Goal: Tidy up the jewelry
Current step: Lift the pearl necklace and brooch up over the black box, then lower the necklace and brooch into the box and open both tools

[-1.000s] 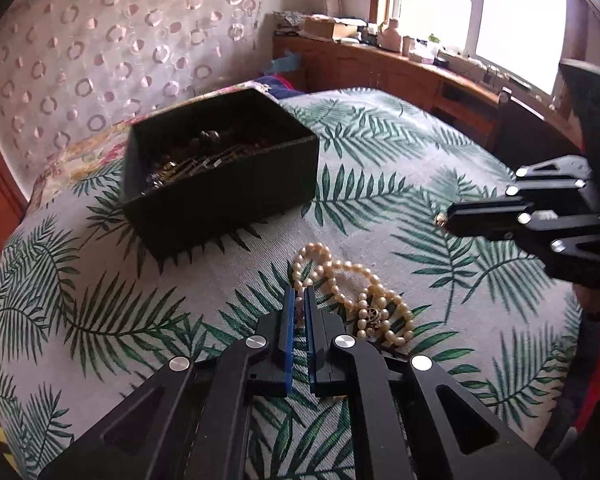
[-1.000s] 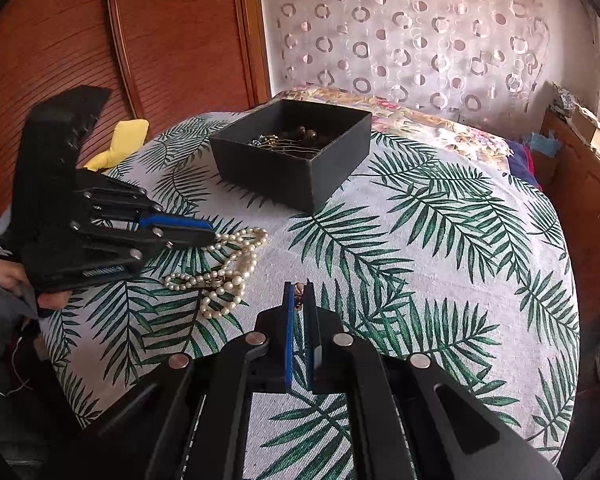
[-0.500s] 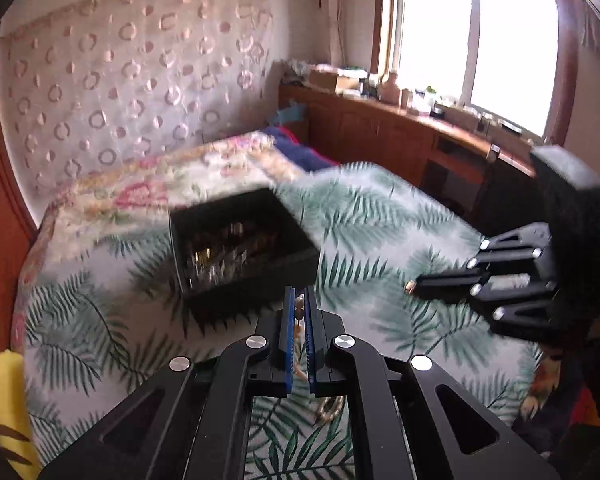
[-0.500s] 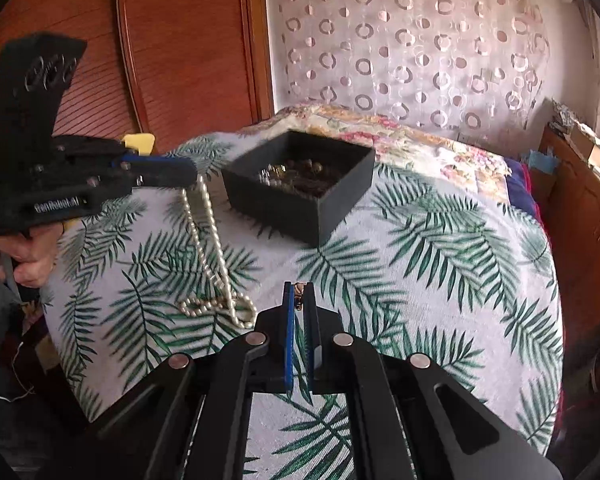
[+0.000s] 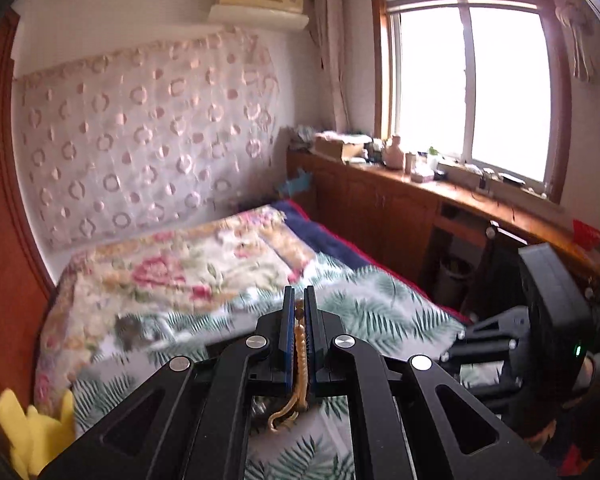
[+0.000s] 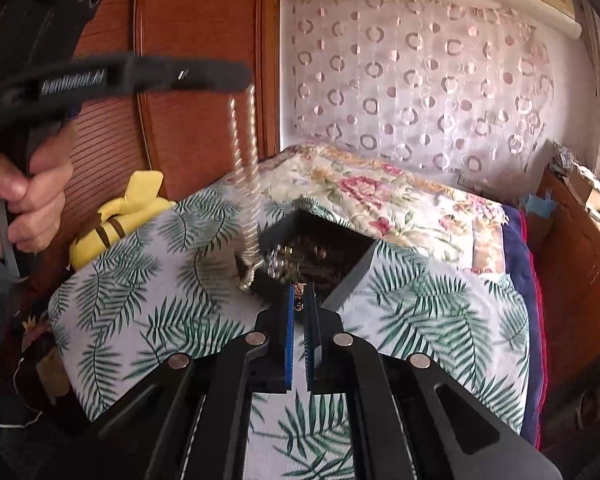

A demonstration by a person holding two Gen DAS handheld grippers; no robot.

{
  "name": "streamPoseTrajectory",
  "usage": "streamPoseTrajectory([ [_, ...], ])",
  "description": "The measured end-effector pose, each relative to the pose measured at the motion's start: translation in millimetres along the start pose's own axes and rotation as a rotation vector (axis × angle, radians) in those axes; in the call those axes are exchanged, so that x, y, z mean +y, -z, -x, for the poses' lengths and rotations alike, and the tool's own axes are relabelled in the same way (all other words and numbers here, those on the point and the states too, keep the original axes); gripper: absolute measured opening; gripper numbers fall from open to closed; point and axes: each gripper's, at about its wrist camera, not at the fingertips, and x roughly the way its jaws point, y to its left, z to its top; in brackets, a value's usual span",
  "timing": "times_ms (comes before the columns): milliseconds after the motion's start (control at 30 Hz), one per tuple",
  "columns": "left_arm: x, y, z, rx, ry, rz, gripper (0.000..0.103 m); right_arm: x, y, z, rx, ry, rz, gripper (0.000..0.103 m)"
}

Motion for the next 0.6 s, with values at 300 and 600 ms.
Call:
streamPoseTrajectory([
  [300, 19.3, -39.3, -28.7, -0.001, -0.073, 0.004, 0.004, -9.4, -34.2, -17.3, 0.001, 0.019, 0.017, 0.005],
  [600, 54.8, 13.6, -93.5, 0.126, -0.087, 0.078, 0.004, -24.0, -40.1, -67.9, 0.057, -0.017, -0.029, 0.005],
])
